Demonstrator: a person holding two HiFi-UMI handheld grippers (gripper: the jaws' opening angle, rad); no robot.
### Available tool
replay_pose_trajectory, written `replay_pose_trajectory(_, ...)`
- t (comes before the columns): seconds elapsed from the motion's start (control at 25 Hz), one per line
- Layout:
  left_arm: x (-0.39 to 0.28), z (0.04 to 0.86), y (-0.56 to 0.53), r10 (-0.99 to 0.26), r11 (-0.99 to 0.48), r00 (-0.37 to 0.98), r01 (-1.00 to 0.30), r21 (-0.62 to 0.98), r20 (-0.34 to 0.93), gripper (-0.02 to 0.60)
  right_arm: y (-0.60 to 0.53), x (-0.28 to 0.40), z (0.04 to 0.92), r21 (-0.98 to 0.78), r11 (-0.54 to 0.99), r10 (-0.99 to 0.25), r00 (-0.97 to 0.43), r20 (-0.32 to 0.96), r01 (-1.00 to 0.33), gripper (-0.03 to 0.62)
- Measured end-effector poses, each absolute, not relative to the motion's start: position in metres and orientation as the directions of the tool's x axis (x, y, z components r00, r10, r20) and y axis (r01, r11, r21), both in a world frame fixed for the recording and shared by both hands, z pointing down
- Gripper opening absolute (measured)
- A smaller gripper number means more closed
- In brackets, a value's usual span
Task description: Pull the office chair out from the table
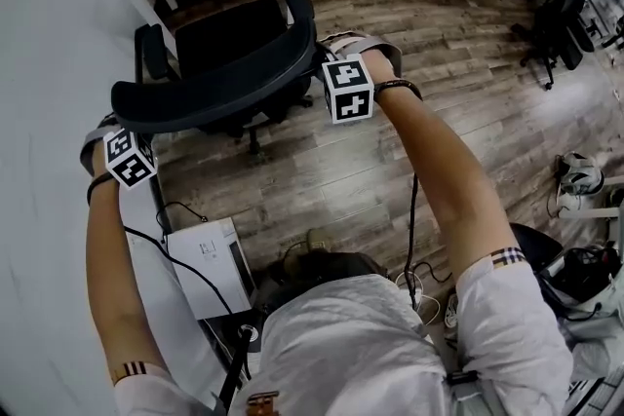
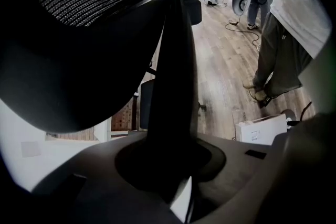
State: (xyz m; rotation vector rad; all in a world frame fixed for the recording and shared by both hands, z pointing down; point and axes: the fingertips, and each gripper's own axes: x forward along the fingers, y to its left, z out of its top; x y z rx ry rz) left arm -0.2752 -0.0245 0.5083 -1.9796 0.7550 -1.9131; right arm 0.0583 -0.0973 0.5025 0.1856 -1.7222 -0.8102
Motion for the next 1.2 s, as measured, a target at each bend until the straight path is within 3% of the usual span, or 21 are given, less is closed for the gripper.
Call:
replay_pose_trajectory(0.4, -0.275, 0.515, -0.001, -0.546, -0.826, 0.004, -0.168, -0.537, 0.838, 0.101, -0.073, 0.060, 0.505, 0.587, 0.767, -0.513, -0.304, 0.803, 0.258, 0.078)
replay_pose_trajectory(0.64, -0.276, 0.503, 0.002, -0.554, -0.822, 0.015, -0.170, -0.544, 0.832, 0.151, -0.068, 0.066, 0.500, 0.594, 0.765, -0.525, -0.295, 0.799, 0.248, 0.166)
replay_pose_trajectory(0.8, -0.273, 0.493, 0.004, -0.567, -0.815, 0.025, -0.159, -0.556, 0.823, 0.192, -0.064, 0.067, 0.488, 0.611, 0.763, -0.539, -0.312, 0.782, 0.212, 0.177)
replay_pose_trajectory(1.2, -0.263, 0.457, 0.035, -0.596, -0.799, 0.075, -0.157, -0.581, 0.800, 0.206, -0.037, 0.079, 0.444, 0.642, 0.751, -0.574, -0.329, 0.750, 0.156, 0.209)
